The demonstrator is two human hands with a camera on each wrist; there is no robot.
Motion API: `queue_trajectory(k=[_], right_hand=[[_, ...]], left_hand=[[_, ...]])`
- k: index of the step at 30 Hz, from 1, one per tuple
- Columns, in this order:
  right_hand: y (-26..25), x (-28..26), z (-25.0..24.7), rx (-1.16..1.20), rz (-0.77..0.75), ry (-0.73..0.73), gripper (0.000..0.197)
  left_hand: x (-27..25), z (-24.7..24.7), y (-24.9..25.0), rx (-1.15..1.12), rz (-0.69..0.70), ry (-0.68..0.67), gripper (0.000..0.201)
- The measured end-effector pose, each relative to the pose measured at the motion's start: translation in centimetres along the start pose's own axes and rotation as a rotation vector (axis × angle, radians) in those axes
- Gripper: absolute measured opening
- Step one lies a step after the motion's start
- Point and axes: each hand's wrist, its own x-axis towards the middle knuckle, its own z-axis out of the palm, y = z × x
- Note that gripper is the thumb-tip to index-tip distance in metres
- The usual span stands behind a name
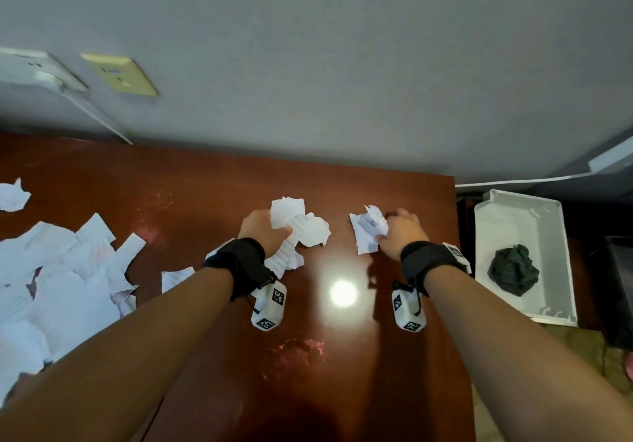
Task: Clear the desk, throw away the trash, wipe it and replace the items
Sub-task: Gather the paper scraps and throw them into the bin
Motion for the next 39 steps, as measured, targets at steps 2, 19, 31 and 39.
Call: queue_trajectory(k=[2, 19, 31, 39], right_hand=[[-0.1, 0.0, 0.7, -0.025, -0.028, 0.017, 0.036], [0.9, -4.2, -1.1, 0.524, -0.113, 0.168, 0.033], [-1.6, -2.6, 1.8, 0.018, -0.170, -0.049, 0.028], [-3.8, -3.7, 4.2, -0.173, -0.288, 0.028, 0.018]], left_hand=[[-0.6, 0.7, -0.2, -0.020, -0.016, -0.008, 0.027], [-5.3, 1.7, 0.0, -0.016, -0.051, 0.061, 0.026], [-6.5, 3.0, -1.2, -0.009, -0.104, 0.029, 0.029], [-7.8, 2.9, -3.5, -0.021, -0.214, 0.033, 0.035]])
